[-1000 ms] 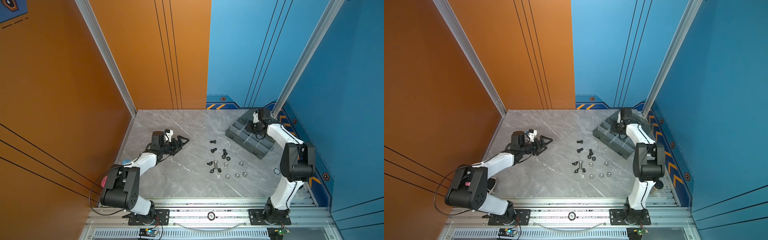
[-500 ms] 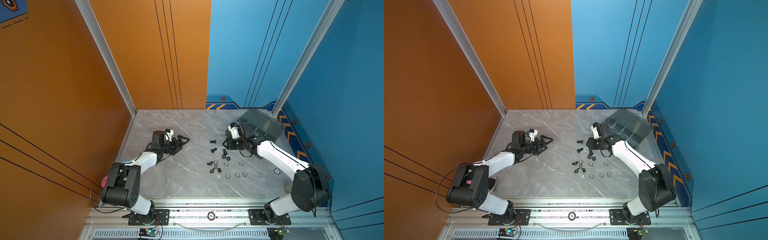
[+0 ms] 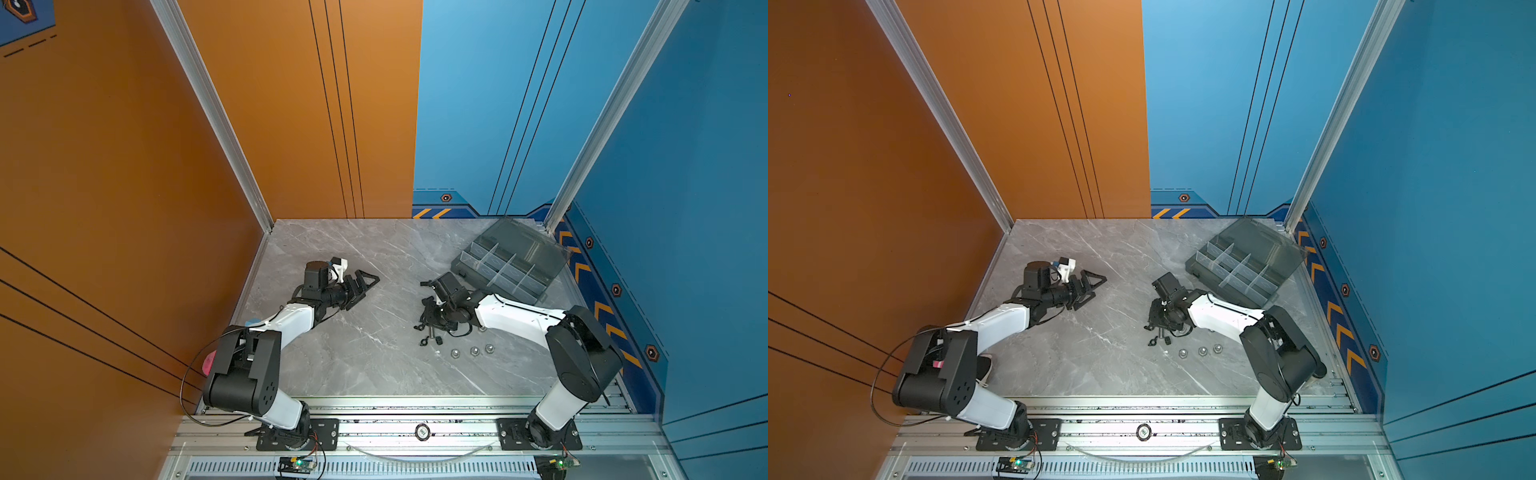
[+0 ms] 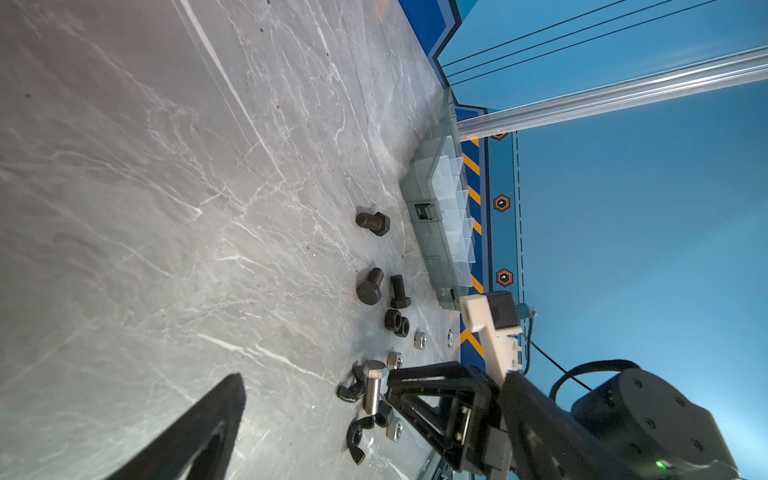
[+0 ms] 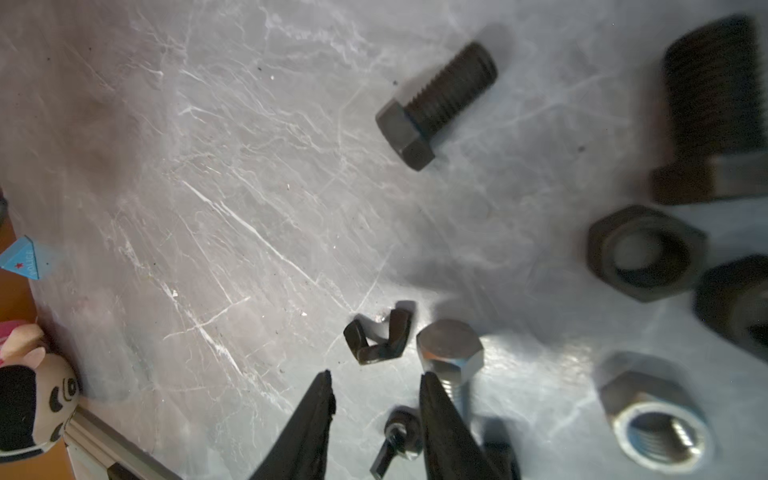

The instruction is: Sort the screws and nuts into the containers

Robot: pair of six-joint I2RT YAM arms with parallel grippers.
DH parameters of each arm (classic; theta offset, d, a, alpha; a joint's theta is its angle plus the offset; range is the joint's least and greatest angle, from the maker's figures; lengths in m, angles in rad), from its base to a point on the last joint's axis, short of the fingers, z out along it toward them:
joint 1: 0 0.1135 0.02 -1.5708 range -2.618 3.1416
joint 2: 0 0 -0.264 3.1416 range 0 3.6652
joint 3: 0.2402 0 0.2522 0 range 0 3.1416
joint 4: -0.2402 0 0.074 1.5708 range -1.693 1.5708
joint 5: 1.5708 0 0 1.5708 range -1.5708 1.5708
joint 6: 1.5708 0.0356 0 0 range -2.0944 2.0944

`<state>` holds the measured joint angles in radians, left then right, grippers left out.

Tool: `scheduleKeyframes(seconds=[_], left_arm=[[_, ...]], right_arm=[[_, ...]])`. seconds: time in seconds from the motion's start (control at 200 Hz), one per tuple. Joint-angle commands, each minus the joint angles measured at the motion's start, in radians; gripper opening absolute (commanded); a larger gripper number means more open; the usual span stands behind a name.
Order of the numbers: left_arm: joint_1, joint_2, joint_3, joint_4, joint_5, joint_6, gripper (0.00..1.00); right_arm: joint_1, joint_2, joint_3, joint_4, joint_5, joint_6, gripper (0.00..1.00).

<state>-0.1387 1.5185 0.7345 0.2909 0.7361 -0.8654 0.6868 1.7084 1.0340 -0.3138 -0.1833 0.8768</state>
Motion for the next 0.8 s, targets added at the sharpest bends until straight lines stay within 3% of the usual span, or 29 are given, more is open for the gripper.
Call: scheduleKeyframes(seconds=[0.0,0.791], left_arm=[[-0.001,0.005,-0.012,0.024,0.028,-0.006,0.98],[-0.022,0.03,-0.033,0.063,0.037,0.018,0.98]], right_arm=[[0.043,0.024,0.067,-0.019,0.079,0.108,0.39],[0.067,0.062,0.1,-0.106,0.113,0.144,0.4]])
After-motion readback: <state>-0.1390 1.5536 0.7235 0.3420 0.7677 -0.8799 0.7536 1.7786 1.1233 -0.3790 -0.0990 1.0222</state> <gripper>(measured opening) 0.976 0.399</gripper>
